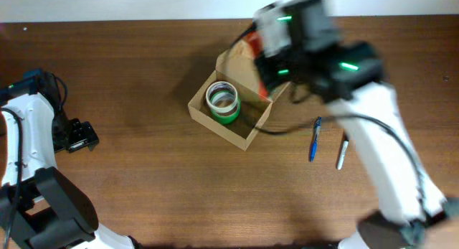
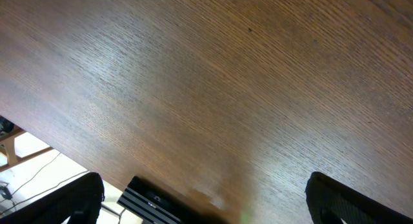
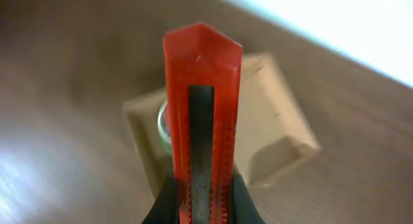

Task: Pack container
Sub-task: 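Carry the orange cutter into the box beside the tapes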

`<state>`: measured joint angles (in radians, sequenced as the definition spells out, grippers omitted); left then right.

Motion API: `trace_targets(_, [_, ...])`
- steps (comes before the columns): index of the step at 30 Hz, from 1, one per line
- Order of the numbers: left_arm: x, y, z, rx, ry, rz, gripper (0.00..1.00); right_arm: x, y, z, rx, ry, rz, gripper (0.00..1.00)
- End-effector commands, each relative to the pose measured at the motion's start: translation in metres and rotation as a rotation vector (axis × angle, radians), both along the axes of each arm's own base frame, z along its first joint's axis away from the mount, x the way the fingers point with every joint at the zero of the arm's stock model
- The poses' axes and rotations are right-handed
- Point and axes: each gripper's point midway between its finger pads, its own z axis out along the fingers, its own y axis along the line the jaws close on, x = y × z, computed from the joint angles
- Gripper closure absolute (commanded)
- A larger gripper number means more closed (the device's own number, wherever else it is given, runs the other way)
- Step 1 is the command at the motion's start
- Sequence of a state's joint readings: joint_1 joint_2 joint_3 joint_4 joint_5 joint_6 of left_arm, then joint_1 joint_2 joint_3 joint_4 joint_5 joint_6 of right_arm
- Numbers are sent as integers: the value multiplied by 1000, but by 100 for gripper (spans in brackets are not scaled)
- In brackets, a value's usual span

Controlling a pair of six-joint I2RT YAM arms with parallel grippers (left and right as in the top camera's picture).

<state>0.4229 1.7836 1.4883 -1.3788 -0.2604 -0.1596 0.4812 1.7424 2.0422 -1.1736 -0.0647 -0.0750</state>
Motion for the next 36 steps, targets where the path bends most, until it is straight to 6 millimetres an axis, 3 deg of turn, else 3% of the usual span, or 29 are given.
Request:
trace_targets(1, [-1, 0, 1, -4, -3, -8, 0, 5, 29, -73, -221, 83, 198, 96])
trace_targets(4, [-1, 0, 1, -4, -3, -8, 0, 3, 41, -126, -299, 199, 248, 97])
trace_targets(8, [-1, 0, 1, -4, -3, -8, 0, -3, 44, -178, -366, 331, 278, 96])
trace_targets(11, [-1, 0, 1, -4, -3, -8, 0, -7, 42, -197, -393, 384, 299, 96])
trace_targets(36, [-1, 0, 1, -4, -3, -9, 0, -10, 61, -198, -355, 370, 353, 97])
